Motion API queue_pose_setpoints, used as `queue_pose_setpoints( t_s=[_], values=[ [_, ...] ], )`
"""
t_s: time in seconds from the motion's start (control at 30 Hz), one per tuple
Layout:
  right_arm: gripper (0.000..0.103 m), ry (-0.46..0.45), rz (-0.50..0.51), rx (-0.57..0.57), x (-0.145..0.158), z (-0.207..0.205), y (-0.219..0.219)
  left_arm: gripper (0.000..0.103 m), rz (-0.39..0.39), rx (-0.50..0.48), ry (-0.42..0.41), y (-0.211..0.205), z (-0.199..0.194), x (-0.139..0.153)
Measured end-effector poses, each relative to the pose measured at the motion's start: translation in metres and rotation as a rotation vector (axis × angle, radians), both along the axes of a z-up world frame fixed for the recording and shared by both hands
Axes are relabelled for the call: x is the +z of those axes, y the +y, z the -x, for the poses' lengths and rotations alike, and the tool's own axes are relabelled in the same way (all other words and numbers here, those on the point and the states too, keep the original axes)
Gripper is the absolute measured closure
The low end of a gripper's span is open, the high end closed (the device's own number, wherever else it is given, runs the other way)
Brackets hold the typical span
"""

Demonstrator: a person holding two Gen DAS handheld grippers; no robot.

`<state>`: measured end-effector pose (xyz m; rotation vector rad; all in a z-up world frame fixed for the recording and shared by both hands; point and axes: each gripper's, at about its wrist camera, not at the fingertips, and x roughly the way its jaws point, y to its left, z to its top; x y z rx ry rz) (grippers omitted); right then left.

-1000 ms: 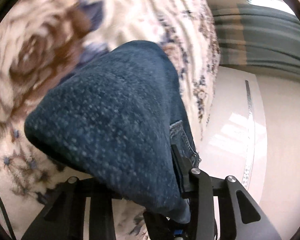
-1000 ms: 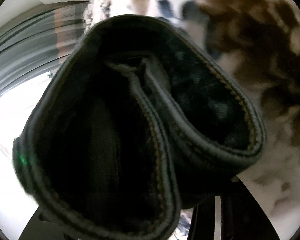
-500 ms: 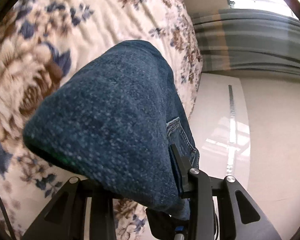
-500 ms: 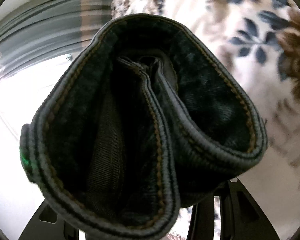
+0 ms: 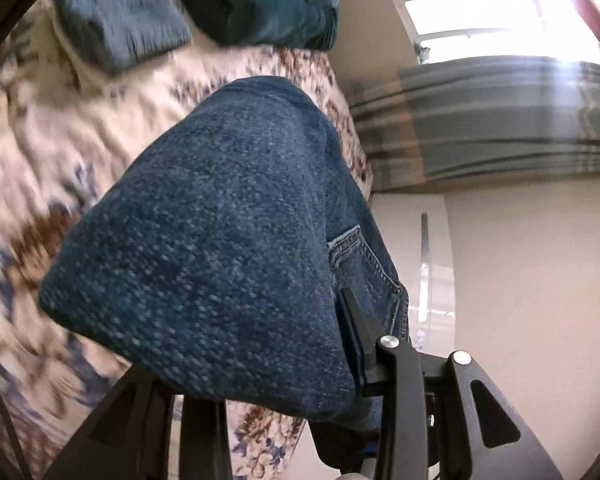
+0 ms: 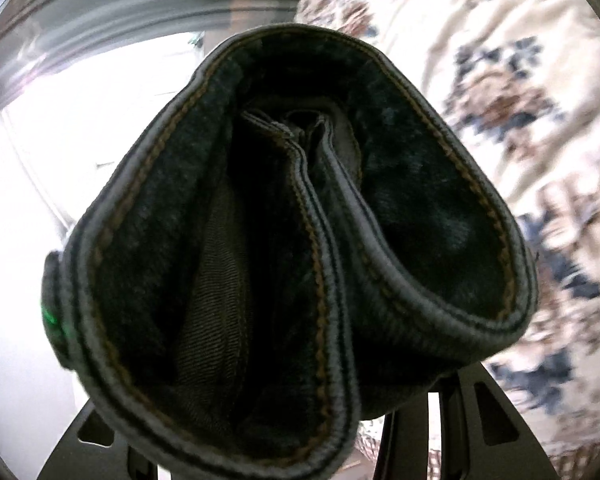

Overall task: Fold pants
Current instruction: 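Carry the folded jeans with both tools toward the pillows, then lower the jeans onto the bedspread and open both tools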

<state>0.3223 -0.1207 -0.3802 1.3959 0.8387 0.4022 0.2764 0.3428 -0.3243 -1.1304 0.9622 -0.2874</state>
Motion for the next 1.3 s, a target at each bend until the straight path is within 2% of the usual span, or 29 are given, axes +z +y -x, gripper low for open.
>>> queue_pose_setpoints(
  t_s=[0.07,0.2,0.23,0.3,0.5,0.63,0.83,1.03,1.2,1.3],
  values=[
    [0.058,-0.016,0.002,0.008,0.005,0.004,0.040,0.071,0.003,-0.001,-0.012,0.041,-0.008,0.005],
    [0.058,-0.030,0.021,-0.013,0.010,-0.023,0.135,0.071,0.009,-0.023,-0.019,0.129,-0.042,0.004],
    [0.058,-0.031,0.020,-0.018,0.010,-0.018,0.159,0.071,0.004,-0.033,-0.022,0.148,-0.052,0.002],
    [0.058,-0.036,0.025,-0.030,0.007,-0.038,0.197,0.071,-0.008,-0.050,-0.031,0.188,-0.076,-0.003],
    [0.058,-0.021,-0.011,-0.026,-0.030,-0.104,0.303,0.071,-0.035,-0.033,-0.028,0.284,-0.145,-0.032],
    [0.058,-0.010,-0.023,0.011,-0.063,-0.165,0.364,0.071,-0.054,-0.003,-0.020,0.326,-0.186,-0.060],
    [0.058,0.008,-0.010,0.076,-0.114,-0.227,0.409,0.071,-0.073,0.012,0.011,0.369,-0.230,-0.114],
    [0.058,0.041,0.037,0.117,-0.161,-0.274,0.410,0.071,-0.044,0.017,0.036,0.390,-0.248,-0.170],
    [0.057,0.102,0.067,0.135,-0.185,-0.268,0.403,0.070,-0.069,0.000,0.061,0.385,-0.236,-0.200],
    [0.054,0.145,0.090,0.175,-0.172,-0.246,0.410,0.066,-0.071,0.010,0.078,0.386,-0.224,-0.207]
  ],
)
